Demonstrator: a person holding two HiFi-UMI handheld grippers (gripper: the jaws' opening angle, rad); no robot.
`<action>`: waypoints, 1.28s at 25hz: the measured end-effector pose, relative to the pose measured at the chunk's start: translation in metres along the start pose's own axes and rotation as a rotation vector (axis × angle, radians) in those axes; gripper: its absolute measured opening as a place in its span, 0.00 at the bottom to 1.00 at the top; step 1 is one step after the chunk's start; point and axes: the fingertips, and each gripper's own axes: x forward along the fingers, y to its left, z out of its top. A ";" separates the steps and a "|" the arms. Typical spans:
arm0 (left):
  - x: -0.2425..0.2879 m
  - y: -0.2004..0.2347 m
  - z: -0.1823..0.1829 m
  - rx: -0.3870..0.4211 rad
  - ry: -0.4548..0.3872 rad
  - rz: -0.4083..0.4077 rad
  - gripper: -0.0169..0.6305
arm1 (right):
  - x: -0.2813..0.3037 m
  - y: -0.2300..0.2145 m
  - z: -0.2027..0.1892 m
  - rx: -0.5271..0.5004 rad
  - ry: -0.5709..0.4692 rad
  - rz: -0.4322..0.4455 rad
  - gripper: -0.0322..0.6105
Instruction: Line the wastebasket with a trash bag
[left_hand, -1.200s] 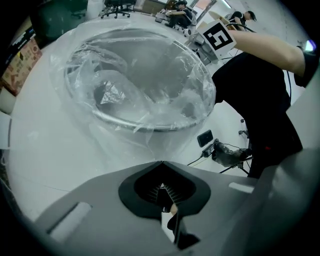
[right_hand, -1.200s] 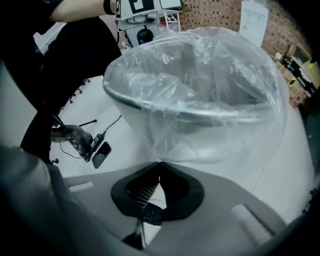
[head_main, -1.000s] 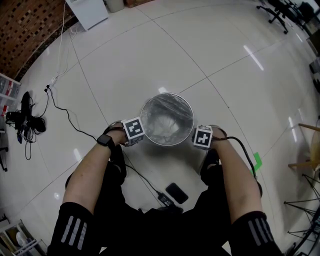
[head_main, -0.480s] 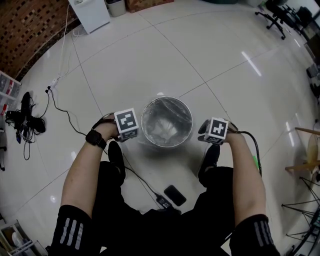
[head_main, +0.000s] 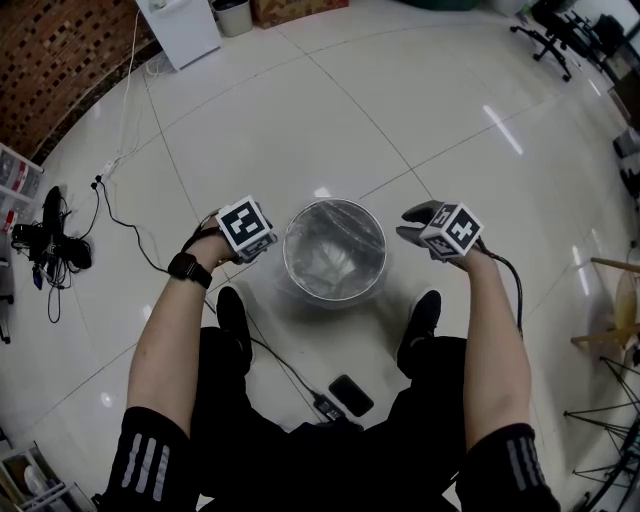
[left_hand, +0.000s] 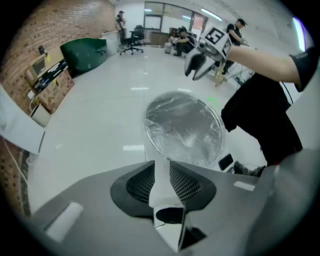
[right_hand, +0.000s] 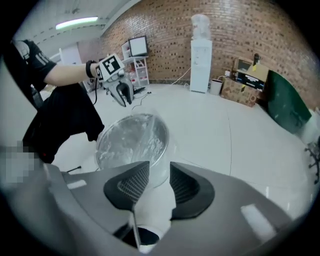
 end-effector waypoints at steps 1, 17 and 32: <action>0.000 0.009 0.008 -0.050 -0.050 -0.003 0.16 | 0.000 -0.003 0.007 0.037 -0.037 0.006 0.27; 0.032 0.065 0.053 -0.390 -0.287 -0.043 0.11 | 0.057 -0.023 0.015 0.345 -0.139 0.104 0.27; 0.043 0.085 0.066 -0.323 -0.278 0.019 0.02 | 0.067 -0.052 0.023 0.312 -0.143 0.018 0.06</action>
